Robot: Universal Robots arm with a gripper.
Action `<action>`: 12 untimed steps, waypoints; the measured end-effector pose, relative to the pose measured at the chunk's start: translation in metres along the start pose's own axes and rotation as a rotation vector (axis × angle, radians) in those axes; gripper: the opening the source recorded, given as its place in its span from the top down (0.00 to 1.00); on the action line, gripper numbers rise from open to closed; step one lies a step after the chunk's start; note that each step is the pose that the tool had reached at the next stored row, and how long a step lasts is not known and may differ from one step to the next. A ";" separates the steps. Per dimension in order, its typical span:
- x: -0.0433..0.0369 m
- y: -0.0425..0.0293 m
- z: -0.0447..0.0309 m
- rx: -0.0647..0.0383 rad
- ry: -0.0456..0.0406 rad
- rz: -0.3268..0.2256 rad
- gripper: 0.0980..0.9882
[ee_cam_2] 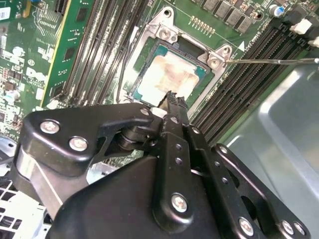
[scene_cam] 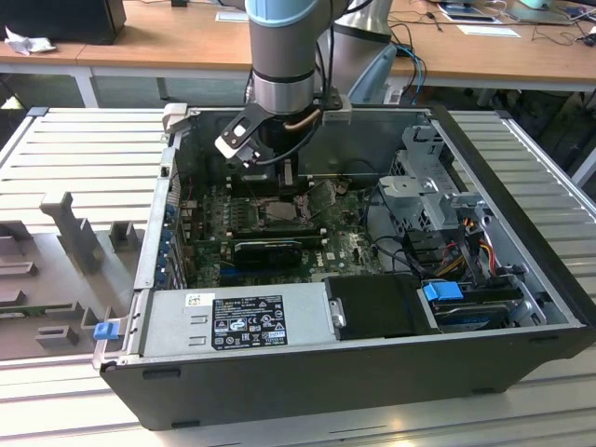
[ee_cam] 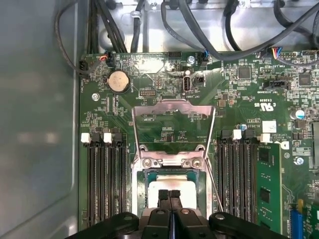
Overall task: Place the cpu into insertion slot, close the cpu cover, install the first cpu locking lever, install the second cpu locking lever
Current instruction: 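Close the cpu cover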
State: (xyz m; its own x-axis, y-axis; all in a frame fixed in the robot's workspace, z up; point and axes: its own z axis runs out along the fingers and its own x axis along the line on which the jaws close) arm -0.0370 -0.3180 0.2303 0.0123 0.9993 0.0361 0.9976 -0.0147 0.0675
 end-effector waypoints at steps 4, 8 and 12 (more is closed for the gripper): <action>0.0003 0.0018 -0.0076 0.000 0.0001 0.000 0.99; 0.0003 0.0069 -0.0073 0.000 0.0001 0.000 0.99; 0.0004 0.0104 -0.0071 0.000 0.0000 0.000 0.99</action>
State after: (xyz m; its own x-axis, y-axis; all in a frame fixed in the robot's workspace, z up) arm -0.0271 -0.3180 0.2380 0.0123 0.9993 0.0361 0.9976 -0.0147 0.0675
